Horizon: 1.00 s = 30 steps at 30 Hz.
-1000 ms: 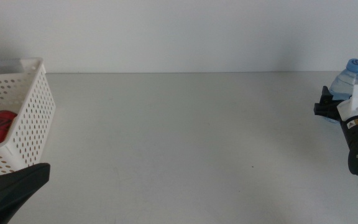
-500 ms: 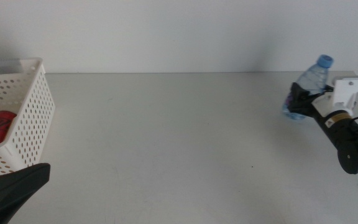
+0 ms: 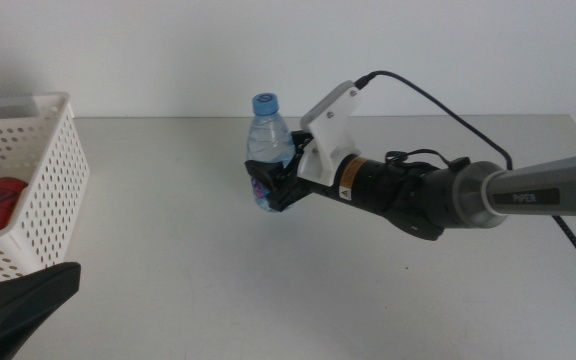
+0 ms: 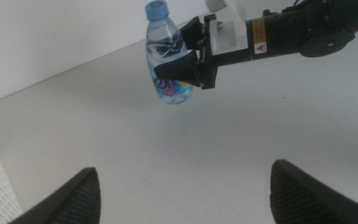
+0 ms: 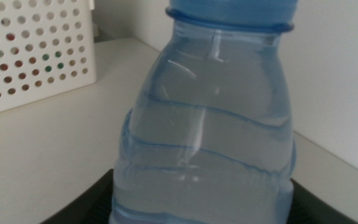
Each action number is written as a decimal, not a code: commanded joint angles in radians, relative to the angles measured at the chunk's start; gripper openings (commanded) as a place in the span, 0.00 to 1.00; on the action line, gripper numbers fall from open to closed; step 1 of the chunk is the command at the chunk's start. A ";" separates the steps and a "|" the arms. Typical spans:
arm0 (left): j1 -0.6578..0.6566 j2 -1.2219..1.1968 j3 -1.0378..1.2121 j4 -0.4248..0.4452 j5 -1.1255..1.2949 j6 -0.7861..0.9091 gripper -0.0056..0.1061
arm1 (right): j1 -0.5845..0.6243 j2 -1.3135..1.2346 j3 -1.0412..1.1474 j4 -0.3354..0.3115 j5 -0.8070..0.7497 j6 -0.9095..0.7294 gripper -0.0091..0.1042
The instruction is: Use arms to grab the bottles and put them into the dustbin to the left of the table.
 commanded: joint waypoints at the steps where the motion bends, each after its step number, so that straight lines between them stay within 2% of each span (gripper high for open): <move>1: -0.008 0.006 -0.023 -0.009 -0.076 -0.003 0.89 | 0.049 -0.056 -0.085 0.025 -0.025 -0.002 0.07; 6: -0.008 0.006 -0.023 -0.009 -0.076 -0.003 0.89 | 0.115 -0.009 -0.138 0.028 -0.023 -0.004 0.07; 12: -0.008 0.006 -0.023 -0.009 -0.076 -0.003 0.89 | 0.127 0.039 -0.141 0.033 -0.034 -0.025 0.07; 15: -0.008 0.006 -0.023 -0.009 -0.076 -0.003 0.89 | 0.127 0.041 -0.139 0.033 -0.027 -0.025 0.11; 16: -0.008 0.006 -0.023 -0.009 -0.076 -0.003 0.89 | 0.127 0.041 -0.139 0.033 -0.030 -0.017 0.25; 18: -0.008 0.006 -0.023 -0.009 -0.076 -0.003 0.89 | 0.127 0.039 -0.138 0.033 -0.030 -0.014 0.35; 19: -0.008 0.006 -0.023 -0.009 -0.076 -0.003 0.89 | 0.125 0.035 -0.129 0.031 -0.030 -0.002 0.48; 22: -0.008 0.006 -0.023 -0.009 -0.076 -0.003 0.89 | 0.123 0.011 -0.094 0.033 -0.037 0.016 0.66; 25: -0.008 0.006 -0.023 -0.009 -0.076 -0.003 0.89 | 0.117 -0.036 -0.036 0.034 -0.028 0.031 0.74; 30: -0.008 0.006 -0.023 -0.009 -0.076 -0.003 0.89 | 0.093 -0.153 0.088 0.031 -0.028 0.044 0.74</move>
